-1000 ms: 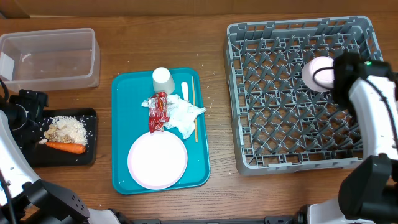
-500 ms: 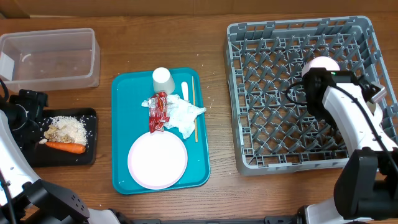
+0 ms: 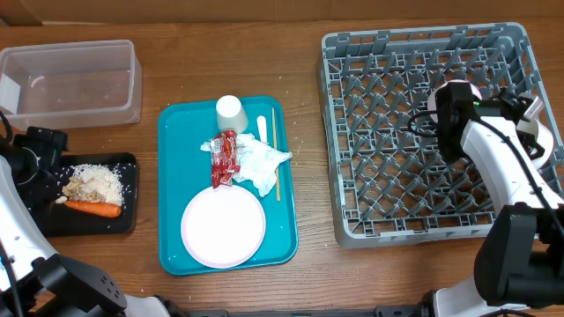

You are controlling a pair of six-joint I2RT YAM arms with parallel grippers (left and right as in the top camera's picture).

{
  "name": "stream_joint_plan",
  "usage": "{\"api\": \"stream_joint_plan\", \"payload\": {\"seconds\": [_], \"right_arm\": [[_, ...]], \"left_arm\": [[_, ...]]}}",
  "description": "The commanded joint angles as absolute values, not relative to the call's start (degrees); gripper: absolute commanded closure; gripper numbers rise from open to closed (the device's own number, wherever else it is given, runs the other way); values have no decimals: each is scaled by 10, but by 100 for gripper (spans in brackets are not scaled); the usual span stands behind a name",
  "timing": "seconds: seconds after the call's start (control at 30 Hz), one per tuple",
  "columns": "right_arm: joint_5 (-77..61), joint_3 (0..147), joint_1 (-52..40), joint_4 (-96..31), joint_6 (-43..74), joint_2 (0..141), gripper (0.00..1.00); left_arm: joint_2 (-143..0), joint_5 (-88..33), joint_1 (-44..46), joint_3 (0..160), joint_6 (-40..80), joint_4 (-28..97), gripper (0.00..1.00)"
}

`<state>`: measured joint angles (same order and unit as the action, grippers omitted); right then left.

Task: Sort waste into correct bins and load items into the dishwasher rack
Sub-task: 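Lower the white bowl into the rack beside the pink bowl and release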

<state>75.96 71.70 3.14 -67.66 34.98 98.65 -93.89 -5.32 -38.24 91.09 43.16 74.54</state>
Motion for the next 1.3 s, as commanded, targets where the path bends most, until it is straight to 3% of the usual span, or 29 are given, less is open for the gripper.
{"api": "stream_joint_plan", "payload": {"seconds": [0.0, 0.67, 1.0, 1.27], "right_arm": [[788, 716, 35, -642, 227, 991, 96], [719, 686, -37, -628, 224, 1029, 96], [506, 724, -64, -681, 286, 1009, 96], [252, 833, -64, -747, 281, 915, 88]], "left_arm": [[-941, -49, -382, 908, 437, 745, 0], [-941, -49, -382, 908, 437, 745, 0], [-941, -49, -382, 908, 437, 745, 0], [-941, -49, -382, 908, 437, 745, 0]]}}
